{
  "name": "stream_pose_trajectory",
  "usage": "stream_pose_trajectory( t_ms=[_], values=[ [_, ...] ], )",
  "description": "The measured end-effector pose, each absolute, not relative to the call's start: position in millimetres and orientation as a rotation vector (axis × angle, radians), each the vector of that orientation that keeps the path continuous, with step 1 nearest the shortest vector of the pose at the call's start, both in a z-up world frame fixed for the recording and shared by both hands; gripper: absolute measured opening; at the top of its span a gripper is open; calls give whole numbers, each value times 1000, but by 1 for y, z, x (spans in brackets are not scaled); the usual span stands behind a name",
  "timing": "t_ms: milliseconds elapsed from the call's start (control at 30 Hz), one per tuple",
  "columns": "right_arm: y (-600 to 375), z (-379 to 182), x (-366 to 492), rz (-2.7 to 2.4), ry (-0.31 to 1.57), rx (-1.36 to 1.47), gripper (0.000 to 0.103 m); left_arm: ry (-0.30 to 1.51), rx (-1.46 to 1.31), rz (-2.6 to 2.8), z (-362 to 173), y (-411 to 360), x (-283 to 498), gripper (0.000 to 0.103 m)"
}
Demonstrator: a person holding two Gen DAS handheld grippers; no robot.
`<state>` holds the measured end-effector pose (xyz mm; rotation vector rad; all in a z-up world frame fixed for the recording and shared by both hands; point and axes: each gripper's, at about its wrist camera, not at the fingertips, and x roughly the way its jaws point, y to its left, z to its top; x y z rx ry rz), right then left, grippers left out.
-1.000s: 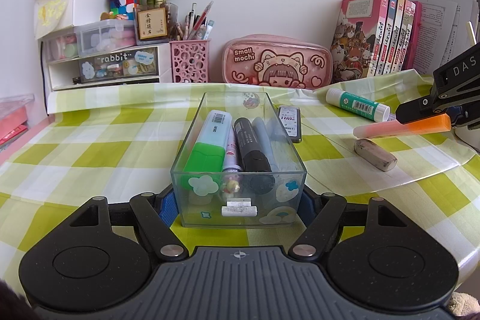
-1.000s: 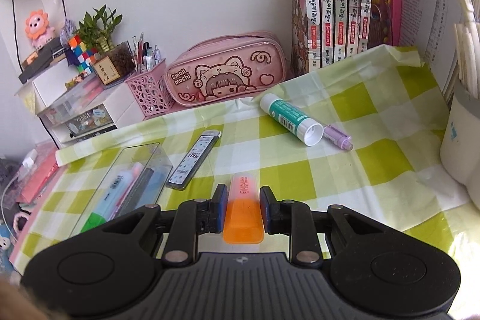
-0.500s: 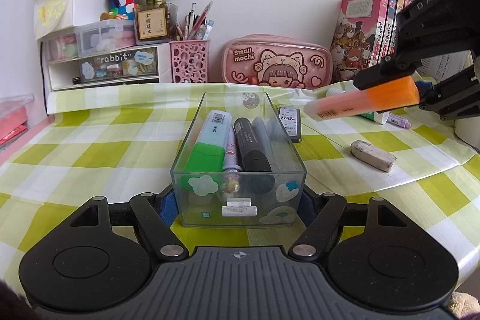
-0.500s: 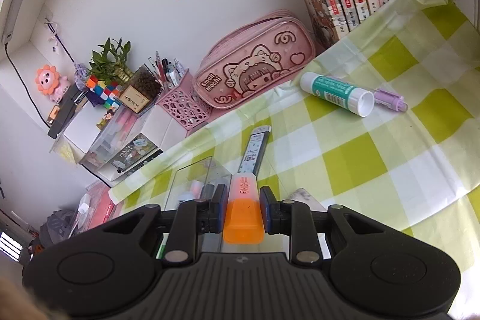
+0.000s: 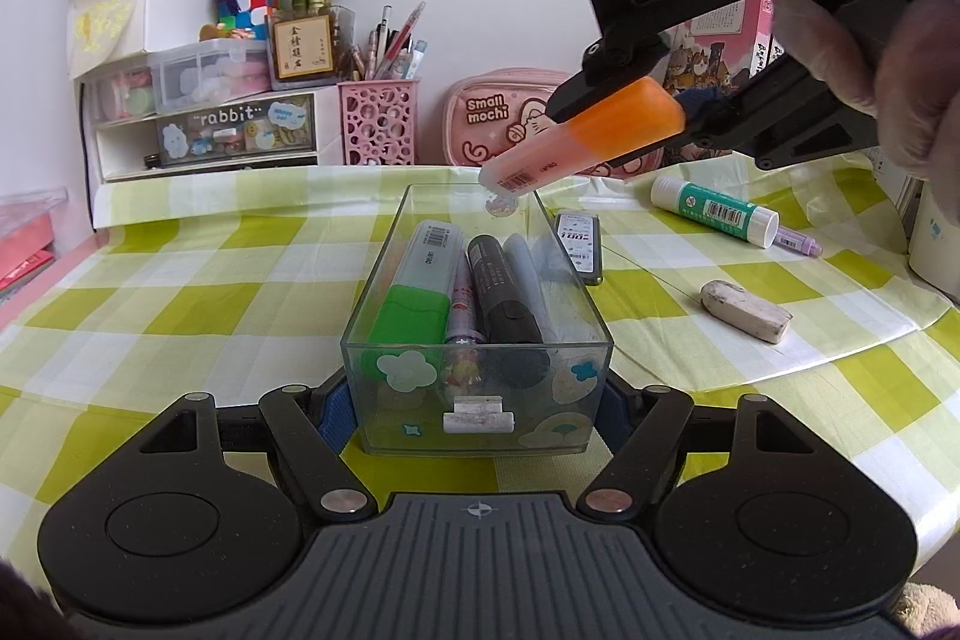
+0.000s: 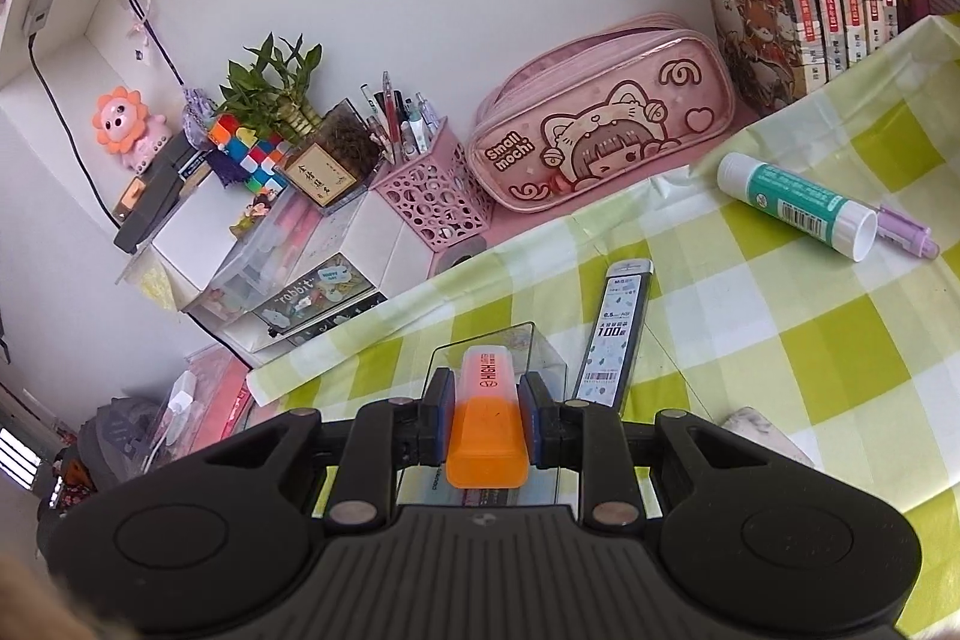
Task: Organize stationery
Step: 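Carry the orange highlighter into the clear box and release it, then move the right gripper to the white glue stick and grasp it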
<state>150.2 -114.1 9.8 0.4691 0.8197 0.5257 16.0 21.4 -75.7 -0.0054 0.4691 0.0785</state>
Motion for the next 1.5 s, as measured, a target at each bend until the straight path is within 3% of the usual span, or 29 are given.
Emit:
stream_pose_trajectory(
  t_ms=[733, 1000, 1167, 1500],
  values=[
    [-90, 5, 147, 545, 872, 379, 58, 470, -6, 77, -76, 21, 17, 73],
    [-101, 3, 139, 535, 854, 370, 74, 470, -7, 77, -76, 21, 17, 73],
    [-121, 2, 131, 510, 835, 403, 89, 470, -7, 77, -76, 21, 17, 73],
    [-161, -1, 119, 356, 662, 254, 90, 471, -7, 78, -78, 20, 17, 73]
  ],
)
